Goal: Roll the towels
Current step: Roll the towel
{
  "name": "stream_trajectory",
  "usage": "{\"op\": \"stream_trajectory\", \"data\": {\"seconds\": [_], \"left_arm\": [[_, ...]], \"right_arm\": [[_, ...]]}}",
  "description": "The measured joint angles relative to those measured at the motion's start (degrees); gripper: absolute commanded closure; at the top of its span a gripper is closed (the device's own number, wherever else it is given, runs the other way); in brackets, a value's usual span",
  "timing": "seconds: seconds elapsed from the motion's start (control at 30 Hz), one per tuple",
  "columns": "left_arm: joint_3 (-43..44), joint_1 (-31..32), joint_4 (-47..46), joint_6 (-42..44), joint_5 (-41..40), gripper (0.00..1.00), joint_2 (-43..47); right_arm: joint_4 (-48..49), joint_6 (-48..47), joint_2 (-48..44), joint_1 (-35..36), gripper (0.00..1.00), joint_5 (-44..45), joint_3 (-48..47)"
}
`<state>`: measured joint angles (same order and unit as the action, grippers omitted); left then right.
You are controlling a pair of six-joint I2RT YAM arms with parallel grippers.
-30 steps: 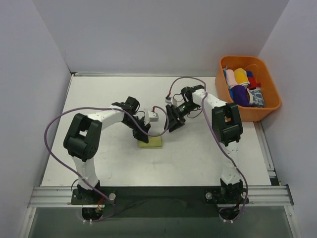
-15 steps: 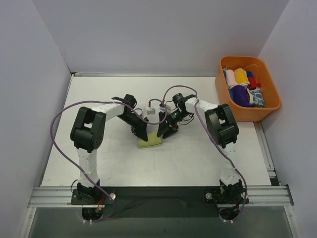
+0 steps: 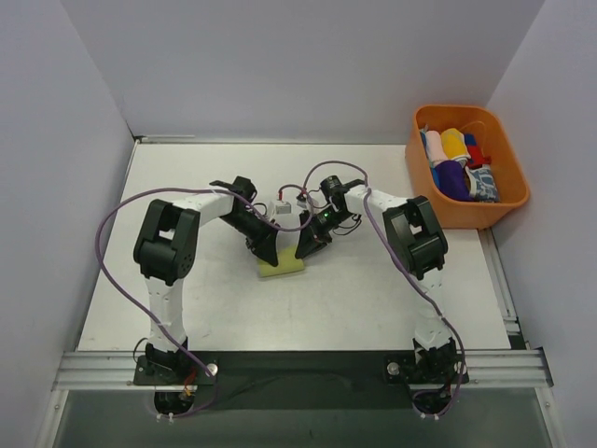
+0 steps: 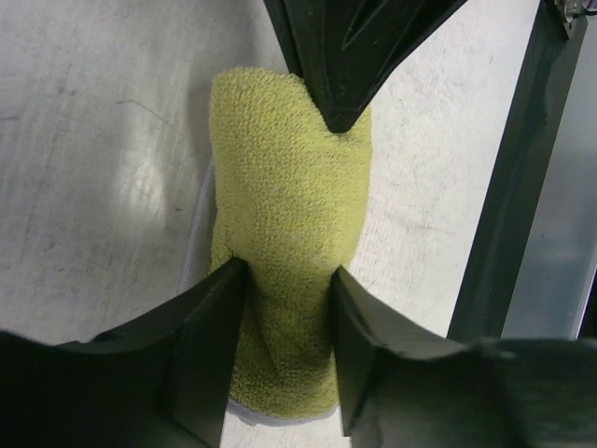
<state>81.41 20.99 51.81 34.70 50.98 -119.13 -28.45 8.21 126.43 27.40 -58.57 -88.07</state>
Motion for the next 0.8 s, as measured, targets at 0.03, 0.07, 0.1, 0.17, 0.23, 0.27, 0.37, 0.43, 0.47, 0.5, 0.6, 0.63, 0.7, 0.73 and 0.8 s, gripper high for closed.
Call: {"op": "stream_trajectory", "data": {"seconds": [0.03, 0.07, 0.1, 0.17, 0.23, 0.27, 0.37, 0.43, 0.47, 0.5, 0.6, 0.63, 0.7, 0.73, 0.8], "left_arm": [[-0.1, -0.3, -0.2, 0.0, 0.0, 0.41, 0.1], [-0.4, -0.7, -0.5, -0.1, 0.0, 0.36, 0.3], [-0.9, -1.2, -0.7, -0.2, -0.2, 0.35, 0.6], [-1.9, -2.0, -1.2, -0.6, -0.7, 0.33, 1.5], [-3.0, -2.4, -1.5, -1.0, -1.3, 0.34, 2.6], [-3.3, -2.5, -1.8, -1.0, -1.6, 0.33, 3.1], [-4.2, -2.4, -2.6, -1.2, -2.1, 0.35, 3.5], [-4.5, -2.3, -2.8, -1.4, -2.2, 0.37, 3.5], [-4.5, -2.3, -2.8, -1.5, -2.2, 0.41, 3.4], [-4.5, -2.2, -2.9, -1.6, -2.1, 0.52, 3.3], [-4.3, -2.3, -2.7, -2.2, -0.8, 0.75, 2.3], [-4.0, -2.3, -2.3, -2.4, -0.1, 0.79, 1.8], [-2.3, -2.7, -0.8, -2.4, 1.6, 0.87, -0.1], [-1.4, -2.9, 0.2, -2.3, 2.5, 0.90, -1.3], [0.4, -3.7, 2.5, -2.3, 5.2, 0.92, -4.0]], "right_arm": [[0.3, 0.3, 0.0, 0.0, 1.00, 0.1, 0.1], [0.5, 0.6, 0.0, -0.1, 1.00, 0.1, 0.3], [0.8, 0.9, 0.0, -0.3, 1.00, 0.1, 0.5], [1.2, 1.5, 0.0, -0.3, 1.00, 0.0, 0.8], [1.7, 2.3, 0.0, -0.3, 1.00, 0.0, 1.0], [1.9, 2.5, 0.0, -0.3, 1.00, 0.0, 1.1], [2.1, 3.1, 0.0, -0.3, 1.00, 0.0, 1.1], [2.1, 3.4, 0.0, -0.3, 1.00, 0.0, 1.1], [2.1, 3.6, 0.0, -0.3, 1.00, 0.0, 1.1], [2.2, 3.7, 0.0, -0.3, 1.00, 0.0, 1.1], [2.3, 3.9, 0.0, -0.3, 1.00, 0.0, 1.2], [2.3, 3.8, 0.0, -0.3, 0.98, 0.1, 1.2], [2.5, 3.6, -0.1, -0.5, 0.79, 0.3, 1.5], [2.6, 3.1, -0.2, -0.6, 0.75, 0.5, 1.8], [2.7, 1.4, -1.3, -1.1, 0.61, 2.1, 3.0]]}}
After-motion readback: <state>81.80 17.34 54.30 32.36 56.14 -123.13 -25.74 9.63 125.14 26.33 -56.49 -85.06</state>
